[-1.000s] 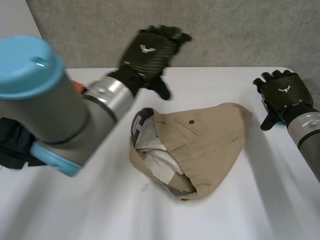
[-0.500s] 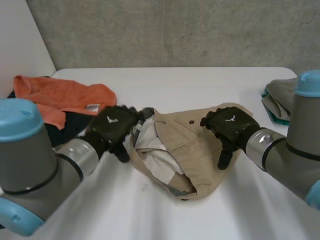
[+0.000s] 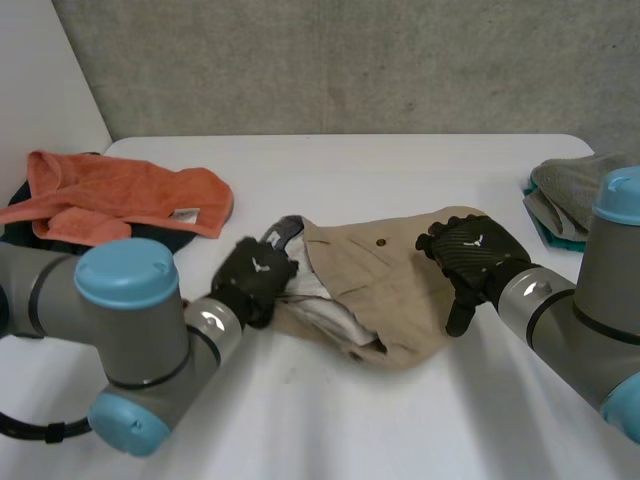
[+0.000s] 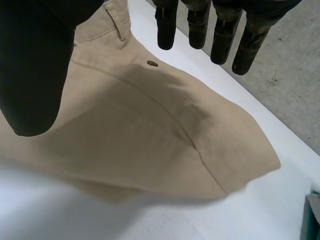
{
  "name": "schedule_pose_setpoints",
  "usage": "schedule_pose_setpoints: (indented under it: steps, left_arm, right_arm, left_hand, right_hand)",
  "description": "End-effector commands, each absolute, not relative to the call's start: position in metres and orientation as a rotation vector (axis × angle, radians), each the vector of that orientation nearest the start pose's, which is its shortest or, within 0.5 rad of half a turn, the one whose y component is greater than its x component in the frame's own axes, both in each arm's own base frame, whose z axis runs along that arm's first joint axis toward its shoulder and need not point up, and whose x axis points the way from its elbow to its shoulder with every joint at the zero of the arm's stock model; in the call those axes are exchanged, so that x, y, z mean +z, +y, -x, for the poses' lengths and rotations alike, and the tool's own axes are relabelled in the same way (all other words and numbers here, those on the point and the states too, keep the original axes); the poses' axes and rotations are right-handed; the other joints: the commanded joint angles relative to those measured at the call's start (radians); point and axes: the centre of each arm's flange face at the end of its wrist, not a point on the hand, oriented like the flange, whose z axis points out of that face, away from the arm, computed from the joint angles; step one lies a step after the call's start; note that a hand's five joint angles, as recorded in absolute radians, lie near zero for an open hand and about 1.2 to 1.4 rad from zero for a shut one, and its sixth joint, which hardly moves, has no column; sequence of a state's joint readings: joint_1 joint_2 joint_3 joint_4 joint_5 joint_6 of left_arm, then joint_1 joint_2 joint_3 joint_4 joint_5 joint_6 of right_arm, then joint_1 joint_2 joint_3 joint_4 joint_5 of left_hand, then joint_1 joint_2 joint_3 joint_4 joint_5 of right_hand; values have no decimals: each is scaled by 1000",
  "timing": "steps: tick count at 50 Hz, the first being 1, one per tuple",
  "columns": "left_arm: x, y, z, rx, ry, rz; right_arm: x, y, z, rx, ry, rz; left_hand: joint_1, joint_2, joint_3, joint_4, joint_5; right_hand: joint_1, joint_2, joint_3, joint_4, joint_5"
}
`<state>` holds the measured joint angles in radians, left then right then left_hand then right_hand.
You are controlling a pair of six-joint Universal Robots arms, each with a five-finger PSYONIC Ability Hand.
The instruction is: Fold the laundry.
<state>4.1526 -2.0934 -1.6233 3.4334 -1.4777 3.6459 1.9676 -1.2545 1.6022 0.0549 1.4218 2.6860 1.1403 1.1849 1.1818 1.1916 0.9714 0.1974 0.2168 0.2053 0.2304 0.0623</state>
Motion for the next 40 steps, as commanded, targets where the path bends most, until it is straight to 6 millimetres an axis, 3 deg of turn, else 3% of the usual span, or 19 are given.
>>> schedule_pose_setpoints:
  steps: [1, 2, 3, 5, 6, 10, 15, 17, 18, 20, 22, 27, 28, 32, 34, 38, 40]
  left_arm:
    - [204, -276, 301, -2138, 1991, -1135]
    - [219, -282, 298, -2179, 1951, -1089]
    - [248, -293, 292, -2263, 1861, -1005]
    - [281, -299, 289, -2367, 1754, -928]
    - [307, -301, 290, -2463, 1660, -869]
    - [359, -295, 301, -2663, 1444, -777]
    - [387, -279, 325, -2824, 1308, -756]
    - [383, -273, 339, -2860, 1305, -790]
    - [372, -262, 363, -2903, 1319, -879]
    - [363, -253, 381, -2931, 1329, -954]
    - [336, -236, 411, -2948, 1376, -1119]
    - [282, -215, 445, -2907, 1489, -1401]
    - [264, -206, 452, -2883, 1555, -1479]
    - [239, -184, 462, -2819, 1714, -1610]
    - [236, -177, 463, -2796, 1748, -1651]
    - [237, -174, 458, -2769, 1787, -1657]
    - [256, -173, 450, -2800, 1761, -1610]
  right_arm:
    - [198, -249, -256, -1697, 2269, 1148]
    - [199, -249, -256, -1699, 2268, 1148]
    - [201, -249, -256, -1708, 2264, 1138]
    - [204, -249, -256, -1716, 2257, 1133]
    - [205, -249, -256, -1723, 2255, 1127]
    - [210, -252, -255, -1767, 2235, 1108]
    - [218, -263, -246, -1854, 2253, 1048]
    - [221, -268, -241, -1895, 2266, 1018]
    - [226, -275, -235, -1942, 2281, 982]
    - [228, -280, -230, -1971, 2299, 957]
    - [230, -288, -222, -2008, 2322, 917]
    - [236, -308, -198, -2063, 2379, 830]
    - [237, -313, -191, -2075, 2396, 810]
    - [240, -319, -184, -2102, 2402, 791]
    - [241, -321, -183, -2107, 2402, 787]
    - [242, -324, -181, -2109, 2403, 778]
    - [243, -323, -184, -2105, 2392, 791]
  left_hand:
    - [256, 211, 214, 205, 250]
    - [256, 211, 214, 205, 250]
    - [256, 211, 214, 205, 250]
    - [256, 211, 214, 205, 250]
    - [256, 211, 214, 205, 250]
    - [256, 211, 214, 205, 250]
    - [256, 211, 214, 205, 250]
    - [256, 211, 214, 205, 250]
    - [256, 211, 214, 205, 250]
    - [256, 211, 214, 205, 250]
    - [256, 211, 214, 205, 250]
    - [242, 197, 200, 191, 236]
    - [-151, -195, -192, -202, -156]
    - [-661, -705, -702, -712, -666]
    - [-873, -918, -914, -924, -879]
    - [-930, -974, -971, -981, -935]
    - [-936, -980, -977, -987, -941]
  right_hand:
    - [-23, -42, -31, -56, -62]
    - [-23, -42, -31, -56, -62]
    - [-23, -42, -31, -56, -62]
    - [-23, -42, -31, -56, -62]
    - [-23, -42, -31, -56, -62]
    - [-23, -42, -31, -56, -62]
    - [-23, -42, -31, -56, -62]
    - [-23, -42, -31, -56, -62]
    - [-23, -42, -31, -56, -62]
    - [-23, -42, -31, -56, -62]
    - [-23, -42, -31, -56, -62]
    - [-23, -42, -31, -56, -62]
    - [-23, -42, -31, -56, -62]
    - [-23, -42, -31, -56, -62]
    - [-23, -42, -31, -56, -62]
    - [-23, -42, -31, -56, -62]
    - [-23, -42, -31, -56, -62]
